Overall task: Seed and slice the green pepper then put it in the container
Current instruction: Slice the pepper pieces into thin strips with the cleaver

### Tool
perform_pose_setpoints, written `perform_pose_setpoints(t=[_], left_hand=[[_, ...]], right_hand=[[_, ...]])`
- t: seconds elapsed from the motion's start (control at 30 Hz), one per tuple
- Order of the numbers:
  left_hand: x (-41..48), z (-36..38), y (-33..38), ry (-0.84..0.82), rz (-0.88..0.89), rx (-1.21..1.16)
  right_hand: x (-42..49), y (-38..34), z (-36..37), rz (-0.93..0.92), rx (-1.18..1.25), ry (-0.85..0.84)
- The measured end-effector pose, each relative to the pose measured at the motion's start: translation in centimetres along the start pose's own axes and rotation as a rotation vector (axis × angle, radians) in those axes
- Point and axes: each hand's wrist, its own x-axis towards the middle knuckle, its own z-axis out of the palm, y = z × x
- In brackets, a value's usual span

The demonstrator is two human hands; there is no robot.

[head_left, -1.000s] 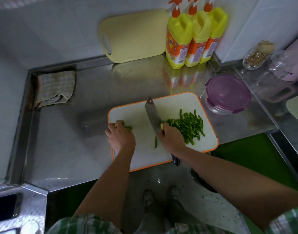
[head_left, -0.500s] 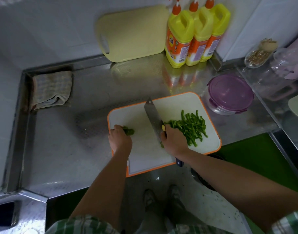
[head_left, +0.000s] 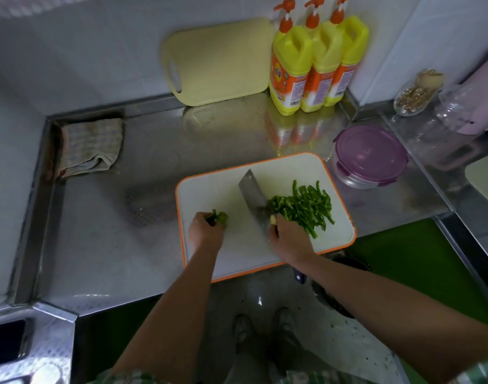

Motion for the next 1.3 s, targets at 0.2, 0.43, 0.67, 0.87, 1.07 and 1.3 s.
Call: perform_pose_setpoints(t=[0.2, 0.43, 0.67, 0.87, 1.07, 1.3], left_hand=[[-1.4, 2.2, 0.7, -0.078, -0.056, -0.179], [-1.0, 1.4, -0.2, 0.087, -0.026, -0.112], [-0.2, 1.2, -0.2, 0.076, 0.034, 0.067], [-0.1, 1.5, 0.5, 0.191, 0.148, 0.418], [-1.1, 1.9, 0.6, 0.117, 0.636, 0.688], [-0.9, 2.9, 0.8, 0.064, 0.589, 0.811]], right_hand=[[0.5, 1.1, -1.0, 0.023, -0.015, 0.05], [-0.6, 0.4, -0.3, -0.019, 0.031, 0.008], [-0.3, 0.1, 0.0, 0.001, 0.041, 0.003], [-0.1, 0.4, 0.2, -0.008, 0.015, 0.003], [0.0, 0.7, -0.1, -0.025, 0.005, -0.002], [0.0, 0.9, -0.3, -0.038, 0.023, -0.015]])
